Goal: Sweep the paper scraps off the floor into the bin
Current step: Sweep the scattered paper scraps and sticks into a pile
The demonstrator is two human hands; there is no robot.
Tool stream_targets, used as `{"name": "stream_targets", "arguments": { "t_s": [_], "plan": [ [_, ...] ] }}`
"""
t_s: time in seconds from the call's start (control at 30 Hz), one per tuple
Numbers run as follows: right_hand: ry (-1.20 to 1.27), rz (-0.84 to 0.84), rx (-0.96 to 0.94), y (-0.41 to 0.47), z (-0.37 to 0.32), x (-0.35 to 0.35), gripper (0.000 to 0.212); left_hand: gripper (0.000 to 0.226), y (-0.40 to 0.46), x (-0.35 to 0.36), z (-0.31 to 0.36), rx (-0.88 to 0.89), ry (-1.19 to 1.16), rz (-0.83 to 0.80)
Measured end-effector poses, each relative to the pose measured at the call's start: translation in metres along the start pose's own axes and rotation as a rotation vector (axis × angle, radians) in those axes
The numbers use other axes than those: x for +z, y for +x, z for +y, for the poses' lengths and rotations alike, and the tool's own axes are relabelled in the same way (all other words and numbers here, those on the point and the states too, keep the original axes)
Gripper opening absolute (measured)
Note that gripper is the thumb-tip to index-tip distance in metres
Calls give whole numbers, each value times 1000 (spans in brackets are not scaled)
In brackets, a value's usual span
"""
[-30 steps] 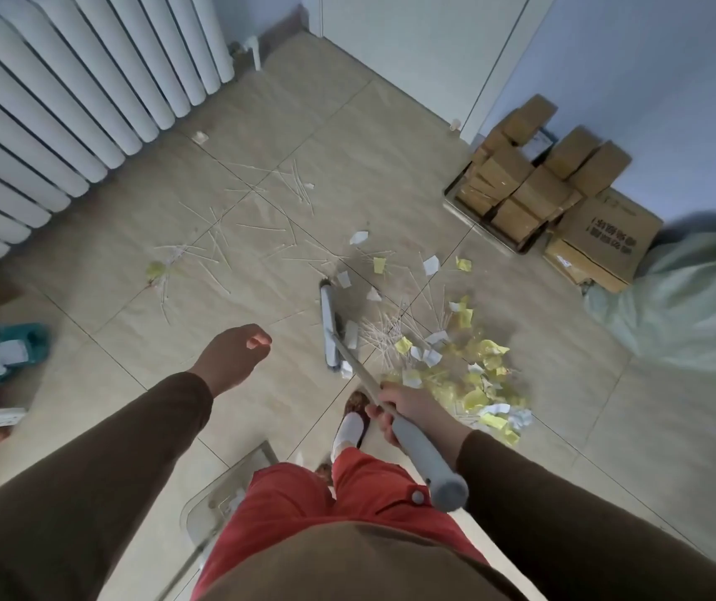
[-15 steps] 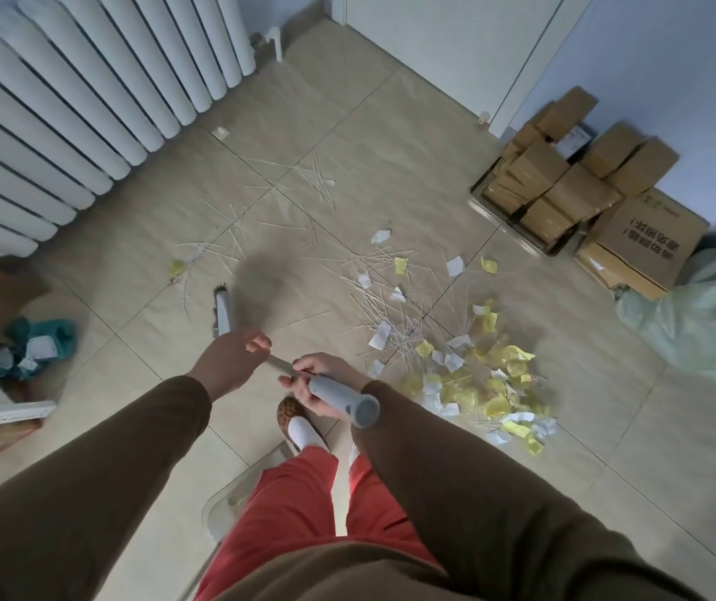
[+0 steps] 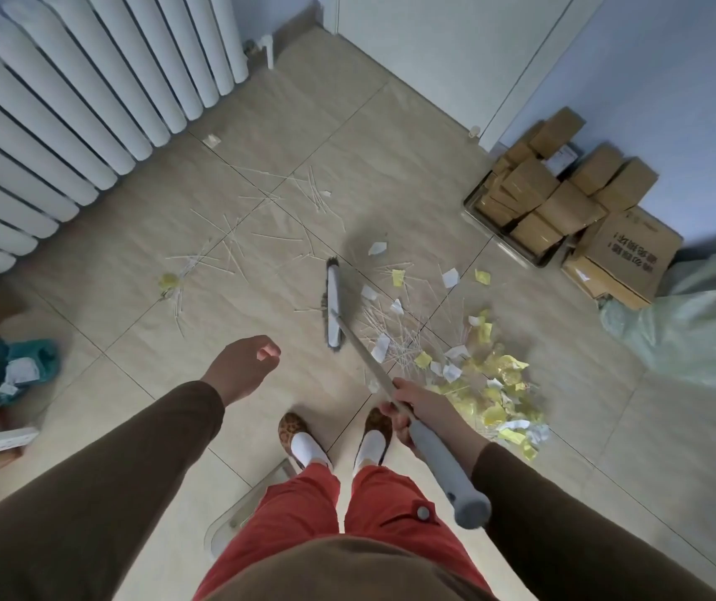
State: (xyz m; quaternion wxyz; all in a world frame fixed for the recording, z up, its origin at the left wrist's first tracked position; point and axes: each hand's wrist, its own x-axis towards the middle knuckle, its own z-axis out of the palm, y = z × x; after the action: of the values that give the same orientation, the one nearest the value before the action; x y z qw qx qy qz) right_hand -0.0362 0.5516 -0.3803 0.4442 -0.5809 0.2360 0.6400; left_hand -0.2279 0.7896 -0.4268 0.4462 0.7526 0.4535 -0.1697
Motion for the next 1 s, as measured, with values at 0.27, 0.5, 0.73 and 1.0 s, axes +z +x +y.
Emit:
{"name": "stream_targets", "arguments": {
  "t_s": [0.27,0.5,0.73,1.0],
  "plan": [
    [45,-253,49,-21,-1,55,43,20,20,-47,-12,16,5,13],
    [-390,-407,133,25,-31,137,24,16,39,-93,-25,-14,13,49],
    [-489,-473,440,103,-72,247,15,21,63,-155,-41,-105,28,132],
    [-269,-438,313,143,-130,320,18,19,79,-191,-63,-161,72,238]
  ]
}}
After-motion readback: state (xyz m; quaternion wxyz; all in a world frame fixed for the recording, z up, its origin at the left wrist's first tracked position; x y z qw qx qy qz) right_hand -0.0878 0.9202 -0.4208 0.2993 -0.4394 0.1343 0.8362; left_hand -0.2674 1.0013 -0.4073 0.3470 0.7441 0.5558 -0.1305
